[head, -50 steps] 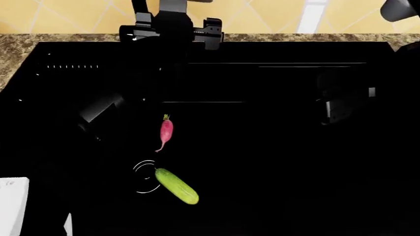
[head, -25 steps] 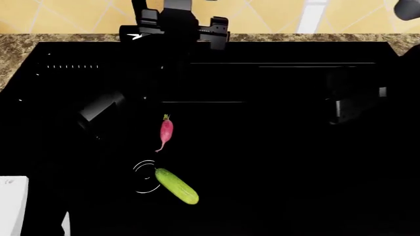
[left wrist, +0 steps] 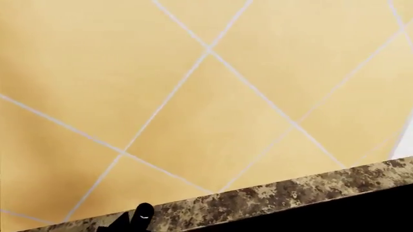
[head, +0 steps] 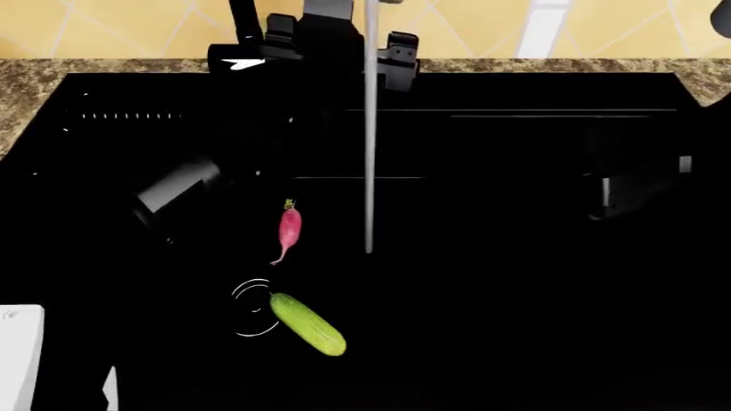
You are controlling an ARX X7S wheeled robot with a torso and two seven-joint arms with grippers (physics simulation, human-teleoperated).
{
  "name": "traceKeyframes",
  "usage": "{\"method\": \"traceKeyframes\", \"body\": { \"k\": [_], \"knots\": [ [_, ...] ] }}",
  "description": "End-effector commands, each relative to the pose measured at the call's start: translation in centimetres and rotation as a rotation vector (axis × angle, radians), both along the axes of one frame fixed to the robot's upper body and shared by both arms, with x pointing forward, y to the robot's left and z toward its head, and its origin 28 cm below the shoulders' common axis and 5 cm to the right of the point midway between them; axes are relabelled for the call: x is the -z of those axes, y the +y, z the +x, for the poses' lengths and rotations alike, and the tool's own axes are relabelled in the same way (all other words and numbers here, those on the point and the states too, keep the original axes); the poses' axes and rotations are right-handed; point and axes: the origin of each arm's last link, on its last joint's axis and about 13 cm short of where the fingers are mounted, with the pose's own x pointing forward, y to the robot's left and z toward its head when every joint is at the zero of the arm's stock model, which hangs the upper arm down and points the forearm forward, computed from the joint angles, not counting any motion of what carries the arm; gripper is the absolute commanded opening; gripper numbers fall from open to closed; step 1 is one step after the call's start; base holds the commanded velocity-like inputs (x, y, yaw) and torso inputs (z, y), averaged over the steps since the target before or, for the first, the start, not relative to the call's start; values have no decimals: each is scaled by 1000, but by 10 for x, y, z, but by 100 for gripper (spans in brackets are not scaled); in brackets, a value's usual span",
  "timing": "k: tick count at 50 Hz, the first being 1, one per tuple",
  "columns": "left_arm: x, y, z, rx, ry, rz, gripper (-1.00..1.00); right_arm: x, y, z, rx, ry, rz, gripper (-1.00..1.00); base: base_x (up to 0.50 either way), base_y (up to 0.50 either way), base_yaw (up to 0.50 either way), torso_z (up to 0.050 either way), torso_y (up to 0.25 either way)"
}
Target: Pick up the fruits and vegetables and place them in the sink. Turn on the sink faucet to wash them. Then turn the sink off and put them in the tray.
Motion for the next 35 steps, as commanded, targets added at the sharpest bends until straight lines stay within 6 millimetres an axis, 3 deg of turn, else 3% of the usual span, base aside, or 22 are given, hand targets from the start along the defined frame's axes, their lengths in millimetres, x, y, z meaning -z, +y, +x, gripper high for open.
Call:
{"method": "traceKeyframes", "body": {
  "k": [1,35],
  "knots": [
    [1,-12,-7,58,5,4,100,1,-4,-2,9,-1,8,100,0,0,0,0,0],
    [7,-16,-8,120,30,-28,100,2,-10,-8,30,-3,15,100,0,0,0,0,0]
  ]
}}
